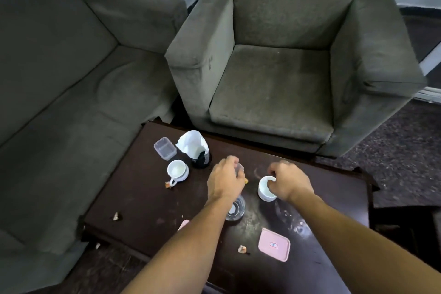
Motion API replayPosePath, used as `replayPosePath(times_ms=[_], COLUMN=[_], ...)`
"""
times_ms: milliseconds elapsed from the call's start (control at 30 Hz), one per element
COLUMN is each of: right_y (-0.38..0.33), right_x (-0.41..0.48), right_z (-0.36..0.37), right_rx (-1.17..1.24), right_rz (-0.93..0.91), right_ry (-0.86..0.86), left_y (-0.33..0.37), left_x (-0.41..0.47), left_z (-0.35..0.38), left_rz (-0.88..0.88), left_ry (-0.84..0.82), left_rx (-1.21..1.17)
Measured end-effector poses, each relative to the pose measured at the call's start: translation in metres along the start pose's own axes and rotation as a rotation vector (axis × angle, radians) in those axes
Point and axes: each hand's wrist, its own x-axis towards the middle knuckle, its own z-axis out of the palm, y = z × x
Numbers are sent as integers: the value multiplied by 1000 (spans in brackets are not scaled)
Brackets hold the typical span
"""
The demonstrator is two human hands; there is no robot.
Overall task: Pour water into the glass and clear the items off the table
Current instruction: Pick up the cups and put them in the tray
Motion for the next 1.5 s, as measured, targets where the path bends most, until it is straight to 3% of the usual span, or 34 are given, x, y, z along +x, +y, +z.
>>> replayPosePath(times_ms=[300,533,800,933,1200,1500], right_y=[9,5,3,3,9,38], right_x=[18,33,40,46,40,-34], right_z=[45,69,76,71,56,-62], right_rx=[-91,-160,-150,-167,-159,-59], right_rz=[150,160,197,191,169,124], right_ry=[-62,-54,-51,-58,-48,46], left_y=[-48,-117,-156,-159,-149,-58], left_x=[8,31,65,74,60,-11], left_z=[25,-10,-23,-16,-42,-121], left_rz=[-119,-390,-515,-492,-448,-474], left_ry=[35,329,254,159,123,197], left_rx=[106,122,69,162,274,372])
